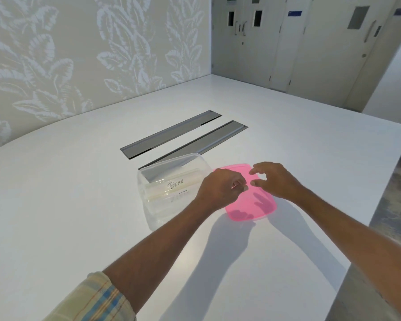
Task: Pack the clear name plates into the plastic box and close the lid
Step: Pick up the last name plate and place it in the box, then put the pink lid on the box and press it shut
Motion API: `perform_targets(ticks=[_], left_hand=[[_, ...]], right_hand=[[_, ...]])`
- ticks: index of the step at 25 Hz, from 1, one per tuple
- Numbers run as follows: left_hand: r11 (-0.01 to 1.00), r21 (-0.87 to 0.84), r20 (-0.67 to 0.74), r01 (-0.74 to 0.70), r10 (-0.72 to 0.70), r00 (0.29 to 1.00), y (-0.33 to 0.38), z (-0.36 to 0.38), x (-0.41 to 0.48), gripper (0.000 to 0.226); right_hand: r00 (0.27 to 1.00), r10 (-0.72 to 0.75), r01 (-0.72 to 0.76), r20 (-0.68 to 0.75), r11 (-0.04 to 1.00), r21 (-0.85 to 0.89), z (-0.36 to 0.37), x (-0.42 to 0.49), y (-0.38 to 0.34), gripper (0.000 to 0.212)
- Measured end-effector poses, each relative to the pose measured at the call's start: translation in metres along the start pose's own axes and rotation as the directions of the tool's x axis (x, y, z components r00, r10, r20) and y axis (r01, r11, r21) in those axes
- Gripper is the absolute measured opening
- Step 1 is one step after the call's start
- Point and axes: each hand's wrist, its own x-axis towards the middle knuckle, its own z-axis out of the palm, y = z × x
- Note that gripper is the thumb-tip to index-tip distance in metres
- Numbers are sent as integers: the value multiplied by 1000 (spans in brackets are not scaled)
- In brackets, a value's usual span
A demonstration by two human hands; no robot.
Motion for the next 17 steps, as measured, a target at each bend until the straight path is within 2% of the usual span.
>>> perform_targets(ticks=[5,10,15,17], left_hand=[[1000,15,133,22,-24,991,5,52,0,27],[992,123,267,24,-56,962,5,82,1,34],[989,139,290,-56,14,957,12,91,-4,14],[981,167,291,-101,48,956,16,92,-6,16]], right_hand=[[993,115,-115,8,993,-7,21,-35,28,31],[989,145,-144,13,986,-84,40,-48,31,35],[985,170,-172,-27,981,-87,43,-49,29,40],[981,182,-186,-59,981,-55,43,-50,31,38]])
